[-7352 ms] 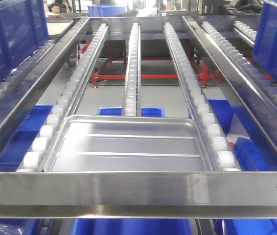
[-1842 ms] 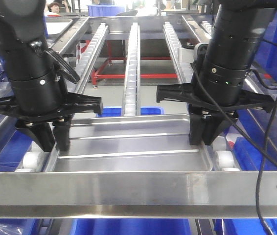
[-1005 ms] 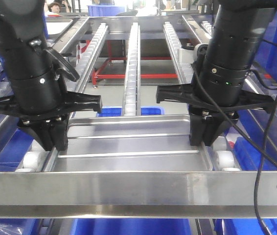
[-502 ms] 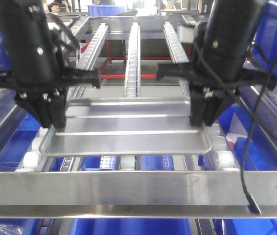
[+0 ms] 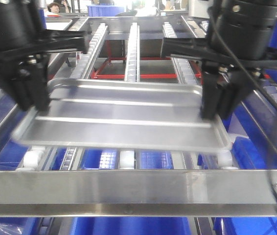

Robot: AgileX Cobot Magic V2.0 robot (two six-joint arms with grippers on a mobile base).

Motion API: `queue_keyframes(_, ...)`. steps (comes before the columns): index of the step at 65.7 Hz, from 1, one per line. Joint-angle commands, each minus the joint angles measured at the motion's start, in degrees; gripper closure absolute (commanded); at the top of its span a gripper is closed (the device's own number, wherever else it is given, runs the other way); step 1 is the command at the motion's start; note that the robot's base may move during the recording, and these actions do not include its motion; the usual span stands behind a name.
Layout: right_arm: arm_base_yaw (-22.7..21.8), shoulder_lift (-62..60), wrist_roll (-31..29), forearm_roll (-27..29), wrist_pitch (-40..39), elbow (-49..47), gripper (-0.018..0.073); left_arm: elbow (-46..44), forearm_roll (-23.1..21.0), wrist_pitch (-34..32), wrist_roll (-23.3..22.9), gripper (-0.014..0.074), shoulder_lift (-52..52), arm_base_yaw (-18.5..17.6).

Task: Grab silver tray and stack on right shelf
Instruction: 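Lift the silver tray and pull it toward the robot, then hold the tray with both grippers while the base turns away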

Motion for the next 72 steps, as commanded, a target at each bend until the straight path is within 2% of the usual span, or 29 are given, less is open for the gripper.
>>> queue_keyframes(1,1.98,-5.93,4.38,-2.37,-1.22,1.38,0.0504,0.81,-0.14,-0.15,-2.31,0.0694,-5.59,-1.91)
queue_keyframes(7,4.75,-9.41,9.05,-5.78,0.58,4.30,0.0499,2.70,0.62,1.07,-5.15,0.0694,-8.50,-3.95)
queue_keyframes(12,7.35,-12.08,12.43,-8.20,3.06,6.48,0.0499,3.52,3.66,3.57,-8.63,0.0694,-10.36,-6.24)
queue_keyframes(17,9.18,-14.44,13.91,-8.47,4.43,7.73,0.0499,4.13,5.46,6.03,-10.12,0.0694,-11.83,-8.74)
queue_keyframes(26,11.70,-17.85,15.02,-8.47,6.59,8.22,0.0499,5.27,5.34,7.14,-13.02,0.0694,-13.89,-13.16)
queue_keyframes(40,15.28,-21.64,18.80,-9.41,10.45,8.41,0.0499,8.09,6.49,9.53,-20.01,0.0694,-16.71,-20.50)
queue_keyframes(45,18.18,-22.30,21.13,-10.03,11.62,9.43,0.0499,8.21,7.96,11.37,-22.88,0.0694,-17.11,-23.23)
queue_keyframes(61,28.43,-24.33,30.12,-13.89,14.24,10.96,0.0499,8.34,8.45,14.73,-26.91,0.0694,-19.14,-28.77)
queue_keyframes(72,32.78,-24.39,33.09,-15.13,15.68,10.96,0.0499,9.00,9.86,15.99,-29.75,0.0695,-20.80,-31.44)
